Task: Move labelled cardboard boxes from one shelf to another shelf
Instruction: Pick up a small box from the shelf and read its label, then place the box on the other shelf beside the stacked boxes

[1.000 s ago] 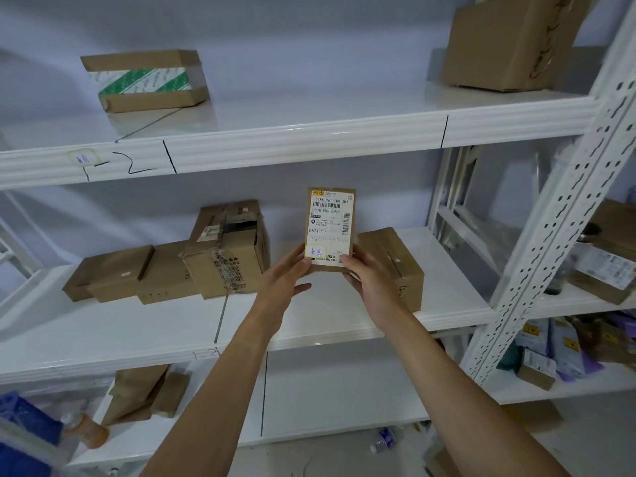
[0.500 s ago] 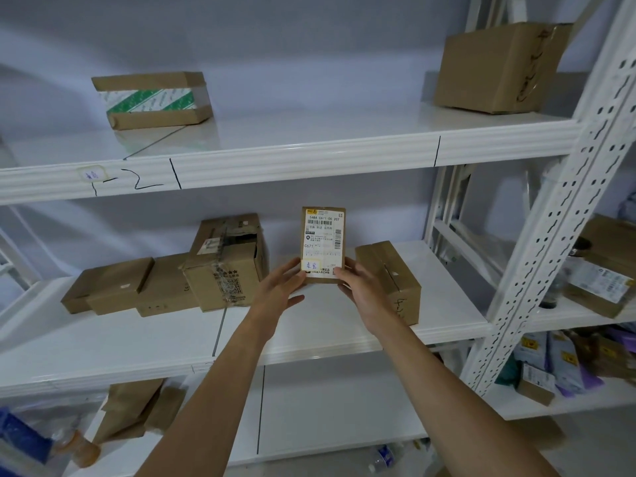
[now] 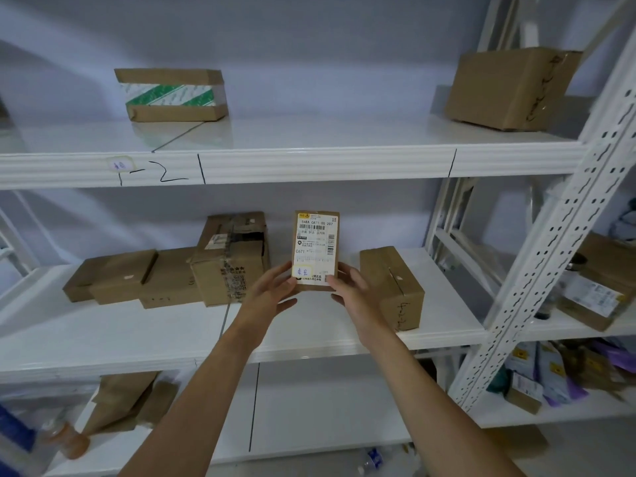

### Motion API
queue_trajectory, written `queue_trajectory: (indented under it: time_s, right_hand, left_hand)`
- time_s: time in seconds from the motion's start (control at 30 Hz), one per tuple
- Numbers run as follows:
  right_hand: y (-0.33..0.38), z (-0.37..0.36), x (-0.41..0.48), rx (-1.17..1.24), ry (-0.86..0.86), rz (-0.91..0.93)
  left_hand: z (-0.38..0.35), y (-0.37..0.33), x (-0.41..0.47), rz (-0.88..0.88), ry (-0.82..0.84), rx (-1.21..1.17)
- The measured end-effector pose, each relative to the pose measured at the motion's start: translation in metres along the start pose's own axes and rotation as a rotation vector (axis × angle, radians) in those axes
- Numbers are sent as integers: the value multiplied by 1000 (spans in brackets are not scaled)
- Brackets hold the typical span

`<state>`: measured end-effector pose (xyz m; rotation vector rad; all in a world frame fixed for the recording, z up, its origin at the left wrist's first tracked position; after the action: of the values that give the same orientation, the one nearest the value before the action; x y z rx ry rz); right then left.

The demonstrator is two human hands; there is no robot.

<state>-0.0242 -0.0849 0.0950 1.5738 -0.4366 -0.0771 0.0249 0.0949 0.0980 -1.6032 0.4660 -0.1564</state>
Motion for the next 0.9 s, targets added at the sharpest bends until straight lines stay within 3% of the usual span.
queue_trajectory:
  time_s: [0.57,0.9]
  right_hand:
    - [63,-112,-65,-115,128,193]
    - [105,-157,-106,-28,198,243]
  left_hand:
    - [97,-14,-86,-22,-4,-124]
    - [137,-43,-168,-101,-150,-90]
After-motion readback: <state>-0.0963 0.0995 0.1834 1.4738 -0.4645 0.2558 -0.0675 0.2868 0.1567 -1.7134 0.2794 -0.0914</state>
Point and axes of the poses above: each hand's wrist, its own x-axis towards the middle knuckle, its own z-axis out of the back of the hand, y = z × x, the point moved 9 cm from there along x, towards the middle knuckle, and after that the axes turned 12 degrees about z, right-handed, at the moved point
